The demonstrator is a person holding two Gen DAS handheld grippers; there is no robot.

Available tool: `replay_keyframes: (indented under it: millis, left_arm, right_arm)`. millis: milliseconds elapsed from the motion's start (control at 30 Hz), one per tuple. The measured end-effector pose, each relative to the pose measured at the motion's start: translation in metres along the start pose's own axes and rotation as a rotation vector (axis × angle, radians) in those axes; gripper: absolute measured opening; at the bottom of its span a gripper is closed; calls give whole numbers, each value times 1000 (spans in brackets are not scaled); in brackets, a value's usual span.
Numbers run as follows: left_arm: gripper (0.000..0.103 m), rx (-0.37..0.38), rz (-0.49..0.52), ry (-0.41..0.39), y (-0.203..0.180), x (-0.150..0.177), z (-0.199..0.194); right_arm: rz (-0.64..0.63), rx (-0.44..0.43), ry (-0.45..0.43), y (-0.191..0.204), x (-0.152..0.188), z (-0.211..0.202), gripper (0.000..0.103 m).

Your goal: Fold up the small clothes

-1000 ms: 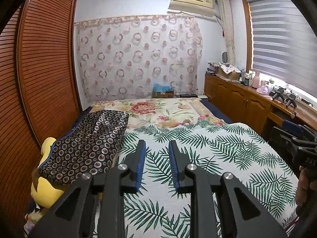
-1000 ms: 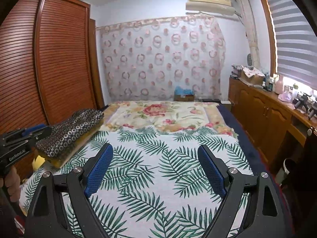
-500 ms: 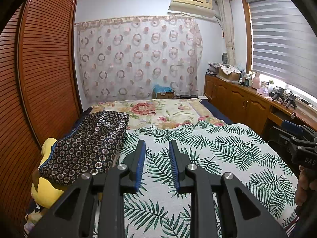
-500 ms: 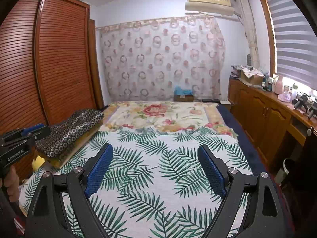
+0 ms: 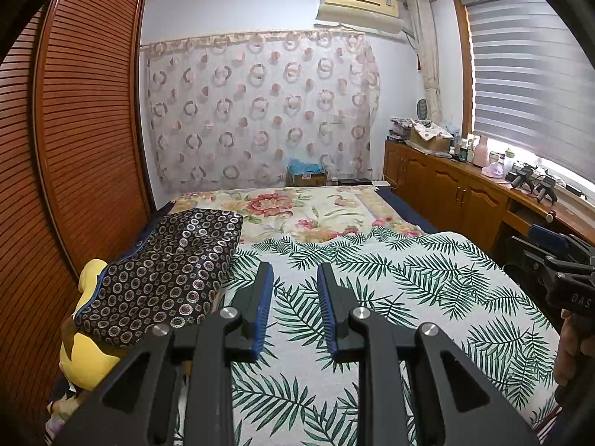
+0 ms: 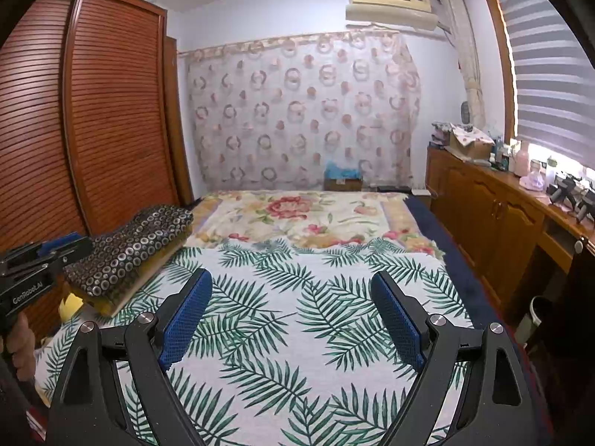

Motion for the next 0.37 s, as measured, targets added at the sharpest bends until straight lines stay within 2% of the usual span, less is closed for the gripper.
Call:
replay_keyframes:
  millis: [367]
  left_arm:
    - [24, -1, 0, -1, 0, 0, -1]
  right_arm:
    - [4, 9, -4, -5, -3, 0, 89]
Point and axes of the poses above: each gripper's, at about its wrist camera, not at the fingertips, and z roughly the way its jaws point, y to its left, x to its underside, the point moved 4 cm from there along z, roughly the way its jaws point, and after that the axes turned 5 degrees about z, right-handed, at the moved point
